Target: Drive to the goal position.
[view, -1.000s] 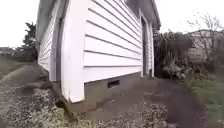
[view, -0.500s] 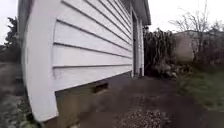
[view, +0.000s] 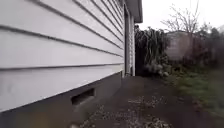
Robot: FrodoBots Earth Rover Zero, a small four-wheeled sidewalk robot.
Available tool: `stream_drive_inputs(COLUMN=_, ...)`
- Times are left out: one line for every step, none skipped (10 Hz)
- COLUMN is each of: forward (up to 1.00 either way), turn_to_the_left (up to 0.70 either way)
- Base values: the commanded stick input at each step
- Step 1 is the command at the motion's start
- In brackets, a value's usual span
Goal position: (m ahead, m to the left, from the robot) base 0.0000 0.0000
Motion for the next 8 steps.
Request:
stream_drive_inputs(forward=0.70, turn_to_the_left=-0.34)
stream_drive_inputs(forward=0.70, turn_to_the_left=-0.34)
stream_drive_inputs(forward=0.70, turn_to_the_left=-0.34)
stream_drive_inputs(forward=0.70, turn_to_the_left=-0.34)
stream_drive_inputs(forward=0.70, turn_to_the_left=-0.34)
stream_drive_inputs(forward=0.70, turn_to_the_left=-0.34)
stream_drive_inputs(forward=0.70, turn_to_the_left=-0.34)
stream_drive_inputs(forward=0.70, turn_to_the_left=-0.34)
